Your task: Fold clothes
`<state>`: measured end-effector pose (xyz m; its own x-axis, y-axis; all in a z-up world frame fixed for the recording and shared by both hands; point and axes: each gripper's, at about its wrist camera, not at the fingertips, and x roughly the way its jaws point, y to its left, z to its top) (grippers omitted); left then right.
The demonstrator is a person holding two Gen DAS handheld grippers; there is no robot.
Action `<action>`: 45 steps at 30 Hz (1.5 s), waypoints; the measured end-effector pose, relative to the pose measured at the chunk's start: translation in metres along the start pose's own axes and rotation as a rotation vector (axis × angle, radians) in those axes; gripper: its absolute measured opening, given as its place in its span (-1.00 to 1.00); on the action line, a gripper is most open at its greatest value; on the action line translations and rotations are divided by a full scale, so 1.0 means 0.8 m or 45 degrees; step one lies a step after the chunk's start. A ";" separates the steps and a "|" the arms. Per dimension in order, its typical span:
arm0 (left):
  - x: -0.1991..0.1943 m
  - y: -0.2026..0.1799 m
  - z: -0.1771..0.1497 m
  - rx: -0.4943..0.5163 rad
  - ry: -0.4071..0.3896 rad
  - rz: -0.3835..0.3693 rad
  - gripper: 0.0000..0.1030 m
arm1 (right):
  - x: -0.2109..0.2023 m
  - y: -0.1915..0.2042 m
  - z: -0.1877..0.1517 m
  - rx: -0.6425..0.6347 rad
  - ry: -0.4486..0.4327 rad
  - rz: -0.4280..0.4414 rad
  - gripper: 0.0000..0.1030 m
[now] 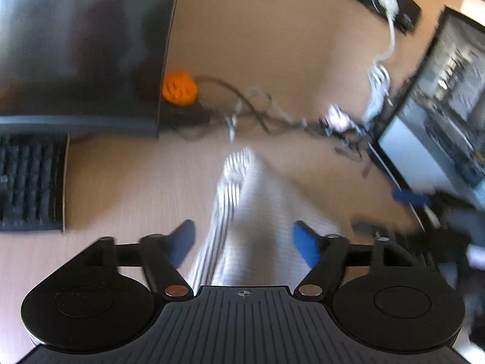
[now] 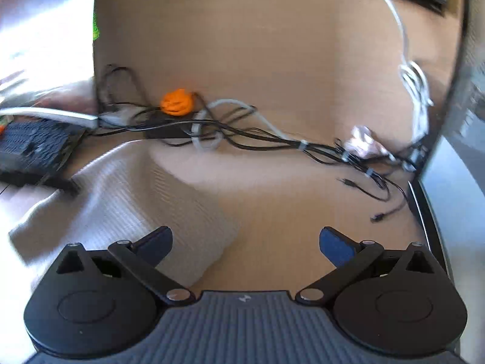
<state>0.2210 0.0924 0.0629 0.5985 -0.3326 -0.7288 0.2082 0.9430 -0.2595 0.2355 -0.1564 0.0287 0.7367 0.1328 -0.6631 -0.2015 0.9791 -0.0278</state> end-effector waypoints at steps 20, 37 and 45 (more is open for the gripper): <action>0.005 -0.009 -0.038 -0.030 0.086 -0.065 0.42 | -0.021 -0.007 0.006 -0.099 -0.041 0.049 1.00; 0.011 -0.049 0.002 0.107 -0.007 -0.011 -0.09 | 0.000 -0.006 -0.009 -0.056 0.036 -0.086 1.00; 0.023 -0.046 0.002 0.161 0.033 0.055 0.03 | 0.005 -0.018 0.005 0.102 0.052 0.013 1.00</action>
<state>0.2254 0.0517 0.0602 0.5891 -0.2902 -0.7542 0.2798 0.9488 -0.1466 0.2439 -0.1695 0.0291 0.7077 0.1380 -0.6929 -0.1556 0.9871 0.0377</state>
